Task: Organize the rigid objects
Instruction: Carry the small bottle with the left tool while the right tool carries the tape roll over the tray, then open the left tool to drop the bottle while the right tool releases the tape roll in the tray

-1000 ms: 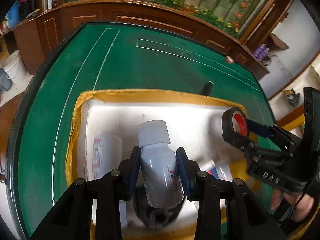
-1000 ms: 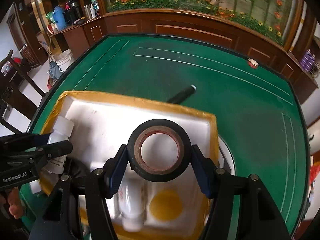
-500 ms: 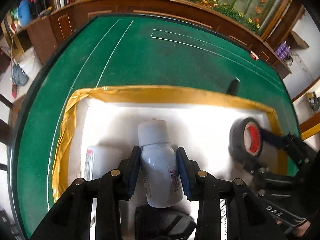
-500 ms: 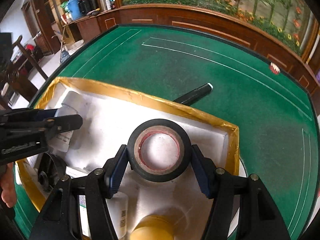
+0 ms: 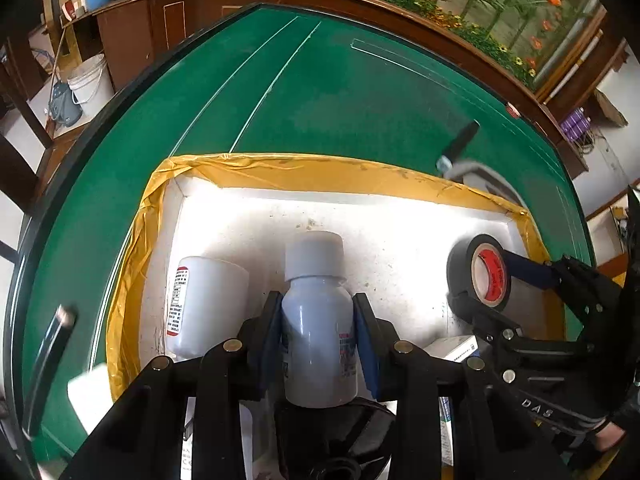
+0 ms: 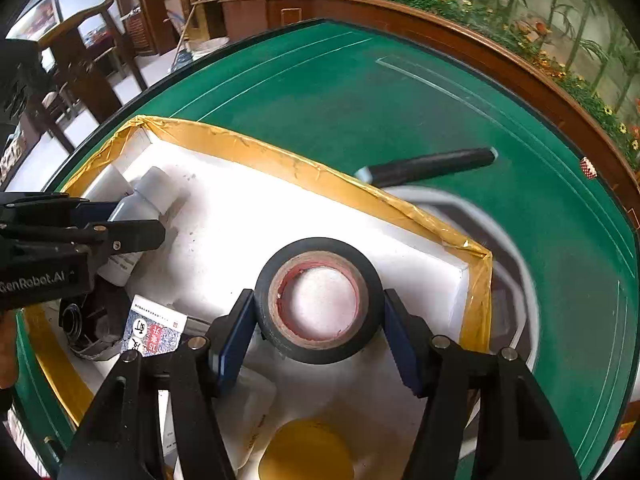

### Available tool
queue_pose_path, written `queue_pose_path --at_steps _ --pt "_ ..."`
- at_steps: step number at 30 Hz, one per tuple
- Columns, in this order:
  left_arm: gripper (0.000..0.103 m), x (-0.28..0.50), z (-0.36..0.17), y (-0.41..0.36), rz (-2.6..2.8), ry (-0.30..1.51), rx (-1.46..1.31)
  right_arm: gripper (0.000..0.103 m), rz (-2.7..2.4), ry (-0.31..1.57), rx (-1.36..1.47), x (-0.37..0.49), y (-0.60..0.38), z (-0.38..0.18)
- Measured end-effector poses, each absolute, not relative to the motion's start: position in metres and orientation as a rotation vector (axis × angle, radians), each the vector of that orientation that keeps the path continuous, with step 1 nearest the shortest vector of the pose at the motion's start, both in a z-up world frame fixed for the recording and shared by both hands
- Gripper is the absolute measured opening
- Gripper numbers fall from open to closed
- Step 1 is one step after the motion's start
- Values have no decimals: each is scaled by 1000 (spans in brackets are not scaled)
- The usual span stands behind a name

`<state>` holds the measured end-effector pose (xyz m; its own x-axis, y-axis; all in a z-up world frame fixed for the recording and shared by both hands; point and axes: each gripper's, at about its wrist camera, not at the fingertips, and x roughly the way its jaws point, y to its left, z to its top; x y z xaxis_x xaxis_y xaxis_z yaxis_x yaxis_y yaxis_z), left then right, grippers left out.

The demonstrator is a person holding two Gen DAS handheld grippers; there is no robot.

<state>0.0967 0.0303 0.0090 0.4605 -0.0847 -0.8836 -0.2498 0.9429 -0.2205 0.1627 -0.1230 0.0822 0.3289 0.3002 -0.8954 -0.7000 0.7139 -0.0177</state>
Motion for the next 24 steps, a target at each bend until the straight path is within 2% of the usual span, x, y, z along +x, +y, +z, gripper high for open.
queue_pose_path --at_steps 13,24 --pt "38 39 7 26 113 1068 -363 62 810 986 -566 128 -109 80" --pt "39 38 6 19 206 1052 -370 63 843 1029 -552 122 -99 75"
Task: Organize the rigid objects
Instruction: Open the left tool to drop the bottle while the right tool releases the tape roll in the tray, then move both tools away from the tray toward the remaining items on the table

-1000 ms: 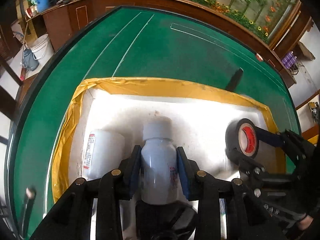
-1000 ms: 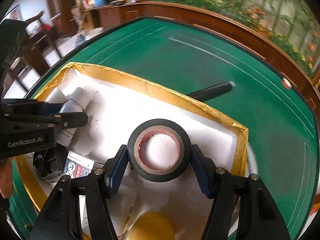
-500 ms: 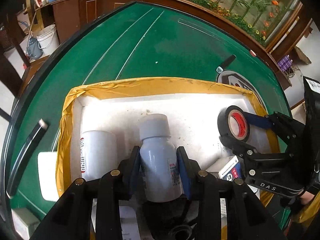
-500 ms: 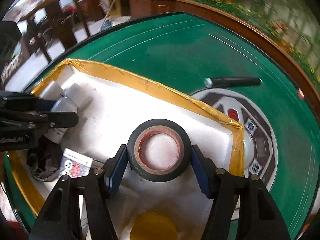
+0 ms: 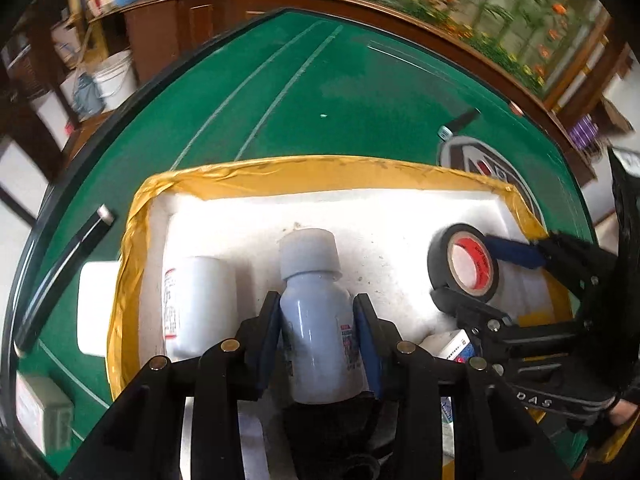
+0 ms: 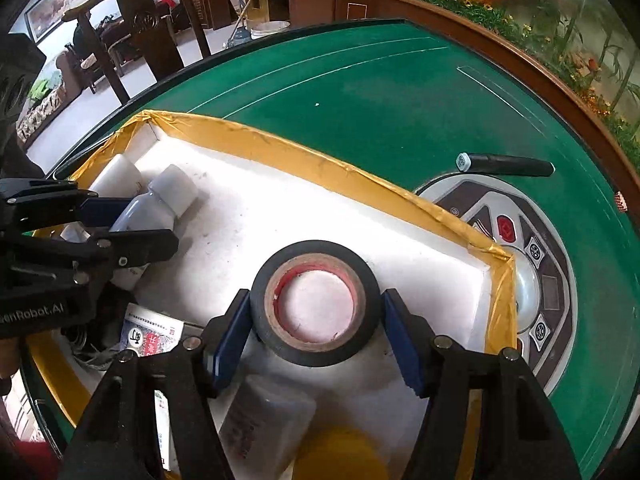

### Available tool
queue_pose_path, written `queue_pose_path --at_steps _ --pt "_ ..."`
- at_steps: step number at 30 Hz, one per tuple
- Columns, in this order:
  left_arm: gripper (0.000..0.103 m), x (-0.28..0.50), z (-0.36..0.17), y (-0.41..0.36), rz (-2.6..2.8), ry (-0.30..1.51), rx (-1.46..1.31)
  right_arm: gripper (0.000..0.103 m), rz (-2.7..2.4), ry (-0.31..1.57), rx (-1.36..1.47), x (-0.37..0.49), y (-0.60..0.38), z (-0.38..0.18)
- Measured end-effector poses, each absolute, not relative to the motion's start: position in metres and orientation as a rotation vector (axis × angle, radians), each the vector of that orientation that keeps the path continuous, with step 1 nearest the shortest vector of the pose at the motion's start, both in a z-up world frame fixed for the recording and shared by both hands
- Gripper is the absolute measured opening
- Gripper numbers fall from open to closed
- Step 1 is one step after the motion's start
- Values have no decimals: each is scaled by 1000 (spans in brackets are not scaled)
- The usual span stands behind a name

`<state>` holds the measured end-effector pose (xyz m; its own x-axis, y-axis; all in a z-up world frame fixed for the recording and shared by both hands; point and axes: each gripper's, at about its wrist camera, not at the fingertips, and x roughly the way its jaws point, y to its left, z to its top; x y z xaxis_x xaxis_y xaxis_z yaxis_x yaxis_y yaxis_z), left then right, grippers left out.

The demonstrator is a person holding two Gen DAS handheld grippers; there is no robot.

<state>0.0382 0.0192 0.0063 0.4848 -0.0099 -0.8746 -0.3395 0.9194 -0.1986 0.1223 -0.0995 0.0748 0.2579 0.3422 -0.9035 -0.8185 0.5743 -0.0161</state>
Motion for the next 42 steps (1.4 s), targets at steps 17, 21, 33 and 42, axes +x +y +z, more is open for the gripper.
queue_pose_path --at_steps 17,21,33,42 --pt "78 -27 61 16 376 954 -470 81 922 1002 -439 113 -133 120" --pt "81 -48 61 2 364 986 -468 86 919 1008 -398 105 -154 125" --pt "92 -122 48 -20 346 990 -553 91 922 1047 -344 54 -224 138" --pt "92 -118 23 -56 275 1060 -538 91 895 1128 -355 24 -258 118"
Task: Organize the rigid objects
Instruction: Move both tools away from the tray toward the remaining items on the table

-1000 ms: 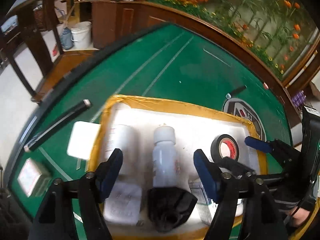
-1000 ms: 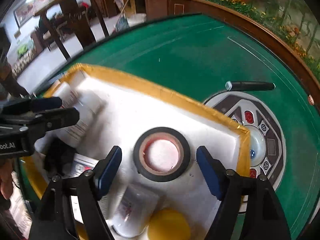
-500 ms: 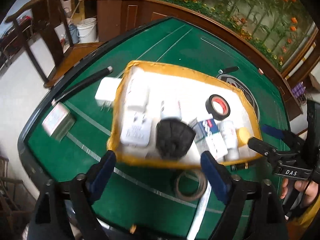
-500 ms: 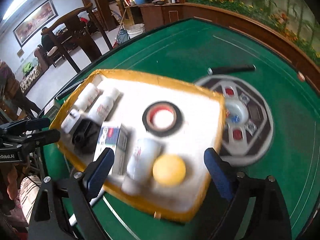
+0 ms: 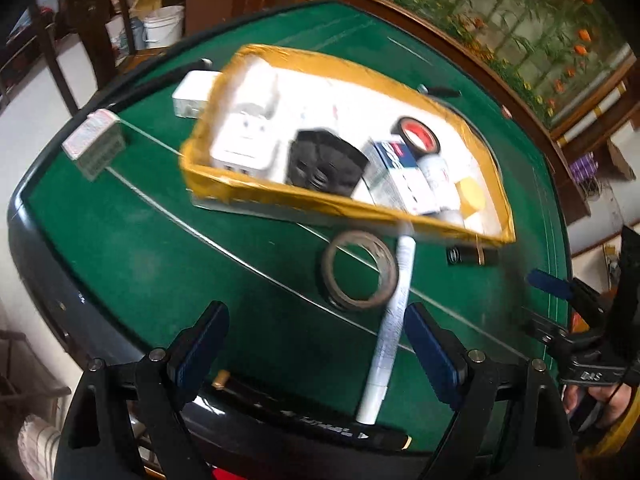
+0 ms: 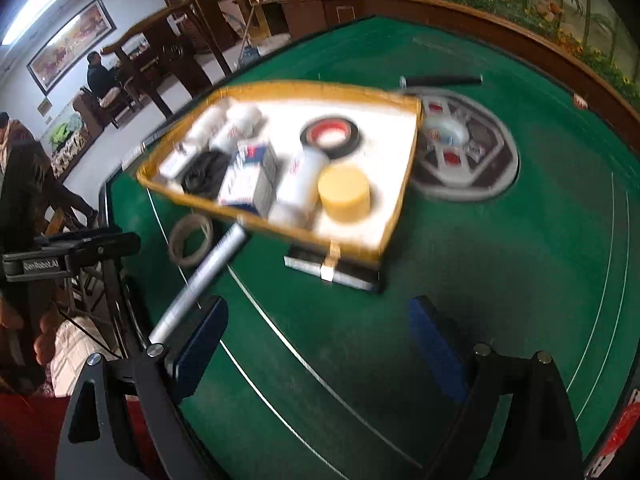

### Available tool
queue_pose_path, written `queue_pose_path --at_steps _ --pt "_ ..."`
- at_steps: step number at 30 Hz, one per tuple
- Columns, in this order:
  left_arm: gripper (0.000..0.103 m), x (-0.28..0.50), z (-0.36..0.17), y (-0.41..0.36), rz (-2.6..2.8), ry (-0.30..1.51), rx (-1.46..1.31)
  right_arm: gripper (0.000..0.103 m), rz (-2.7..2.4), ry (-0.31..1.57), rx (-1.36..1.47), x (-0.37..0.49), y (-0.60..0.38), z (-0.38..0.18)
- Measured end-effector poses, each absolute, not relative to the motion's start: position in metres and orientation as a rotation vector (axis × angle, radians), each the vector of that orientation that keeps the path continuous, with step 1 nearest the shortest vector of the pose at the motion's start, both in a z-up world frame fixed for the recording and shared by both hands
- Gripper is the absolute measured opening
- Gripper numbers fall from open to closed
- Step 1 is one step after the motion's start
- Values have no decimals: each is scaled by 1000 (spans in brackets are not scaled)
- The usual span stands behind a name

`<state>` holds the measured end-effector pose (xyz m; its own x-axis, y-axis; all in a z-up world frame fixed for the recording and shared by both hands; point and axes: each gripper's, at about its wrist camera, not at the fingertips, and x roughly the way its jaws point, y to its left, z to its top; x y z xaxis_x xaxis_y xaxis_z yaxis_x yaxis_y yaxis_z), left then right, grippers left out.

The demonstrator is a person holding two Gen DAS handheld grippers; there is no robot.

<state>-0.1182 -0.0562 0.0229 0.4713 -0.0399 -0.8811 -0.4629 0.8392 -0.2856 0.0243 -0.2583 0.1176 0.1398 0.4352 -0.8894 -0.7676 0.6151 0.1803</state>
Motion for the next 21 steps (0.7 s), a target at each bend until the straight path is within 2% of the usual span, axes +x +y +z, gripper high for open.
queue_pose_path --at_steps 3,9,11,17,19,21 --pt "92 -110 18 -61 268 1077 -512 91 869 1133 -375 27 -257 102" --pt "92 -90 13 -65 261 1110 -473 82 850 1123 -434 35 -234 84" --pt "92 -84 13 -65 269 1118 -460 75 857 1128 -433 36 -228 81" --pt "92 -80 16 -66 277 1094 -464 41 887 1110 -519 31 -213 80" --pt "92 -78 13 -64 285 1098 -485 23 894 1103 -560 27 -210 80" --pt "92 -78 10 -63 294 1103 -495 13 906 1105 -584 22 -208 80"
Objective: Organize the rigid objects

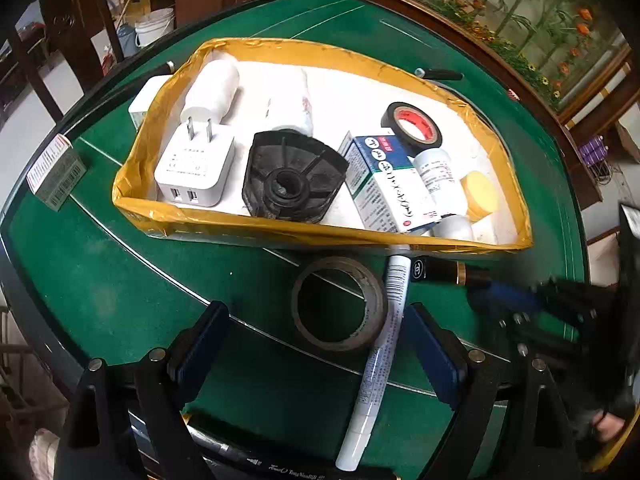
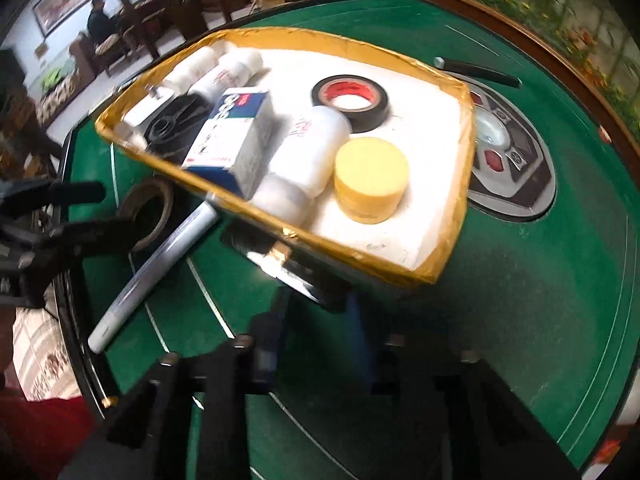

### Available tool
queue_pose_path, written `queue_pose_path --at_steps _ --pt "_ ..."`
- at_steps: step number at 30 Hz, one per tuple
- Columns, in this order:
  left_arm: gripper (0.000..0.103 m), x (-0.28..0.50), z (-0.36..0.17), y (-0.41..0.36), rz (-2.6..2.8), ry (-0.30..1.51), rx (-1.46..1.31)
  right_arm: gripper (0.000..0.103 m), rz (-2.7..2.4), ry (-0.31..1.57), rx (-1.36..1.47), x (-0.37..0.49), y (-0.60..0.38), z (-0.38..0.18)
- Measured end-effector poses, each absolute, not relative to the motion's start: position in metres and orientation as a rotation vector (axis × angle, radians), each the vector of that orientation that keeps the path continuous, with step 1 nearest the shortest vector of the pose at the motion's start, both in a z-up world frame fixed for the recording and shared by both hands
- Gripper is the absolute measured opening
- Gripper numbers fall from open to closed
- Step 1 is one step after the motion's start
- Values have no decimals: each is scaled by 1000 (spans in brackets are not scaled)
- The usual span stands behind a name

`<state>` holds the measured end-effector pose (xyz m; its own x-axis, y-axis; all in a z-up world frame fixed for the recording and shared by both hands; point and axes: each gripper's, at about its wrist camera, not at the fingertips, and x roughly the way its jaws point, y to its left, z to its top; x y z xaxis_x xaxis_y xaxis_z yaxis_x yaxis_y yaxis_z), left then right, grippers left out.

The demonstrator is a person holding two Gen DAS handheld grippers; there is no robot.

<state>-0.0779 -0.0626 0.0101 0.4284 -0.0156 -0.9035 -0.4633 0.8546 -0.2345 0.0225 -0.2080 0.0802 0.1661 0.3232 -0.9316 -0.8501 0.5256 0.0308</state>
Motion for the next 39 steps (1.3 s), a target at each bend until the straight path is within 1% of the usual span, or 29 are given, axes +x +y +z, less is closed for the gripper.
queue_pose_path --at_steps 1,4,9,11,12,13,14,15,17,18,19,20,21,22,24,29,34,35,36,37,38,39 --pt "92 -78 9 -62 298 1105 -495 8 911 1107 -594 20 -208 80" --pt "92 -76 6 -61 310 1112 -497 4 930 1124 -614 6 -211 81" --pt "92 -75 0 -61 329 1114 -477 4 949 1129 -626 1 -209 80" --pt "86 -75 1 -62 317 1106 -478 11 950 1124 -632 3 -203 80" --pt "78 -75 2 -62 298 1099 -483 18 951 1117 -639 3 -200 80" --pt "65 -75 3 -63 272 1091 -499 23 955 1102 -648 2 -195 80" --pt "59 -74 4 -63 253 1088 -513 23 959 1092 -650 2 -193 80" --pt "58 -74 5 -64 252 1092 -515 23 961 1089 -651 2 -190 80" --pt "58 -77 6 -62 242 1095 -525 23 970 1085 -653 1 -185 79" --pt "57 -81 4 -59 229 1093 -552 21 977 1082 -651 1 -183 79" --pt "57 -85 4 -56 225 1079 -578 16 985 1083 -646 0 -184 79" --pt "57 -90 3 -54 223 1068 -601 14 987 1082 -646 0 -184 79" --pt "57 -94 3 -52 221 1058 -624 8 987 1082 -644 -1 -185 79" --pt "57 -97 3 -50 219 1052 -638 5 987 1089 -633 -1 -188 78" --pt "57 -99 3 -51 218 1047 -644 4 983 1100 -608 -1 -192 78" --pt "64 -90 4 -59 211 1069 -605 3 975 1138 -529 3 -210 78" --pt "64 -79 4 -69 245 1105 -502 3 997 1176 -414 11 -228 77" --pt "61 -77 4 -70 241 1106 -500 3 992 1176 -400 13 -231 77" --pt "60 -76 5 -70 236 1107 -499 7 981 1164 -393 14 -233 79" --pt "60 -75 5 -70 238 1110 -494 13 976 1151 -388 15 -236 81" --pt "60 -75 5 -71 238 1110 -488 17 976 1141 -380 17 -238 84" --pt "60 -76 5 -71 236 1110 -486 23 980 1132 -373 18 -238 87"
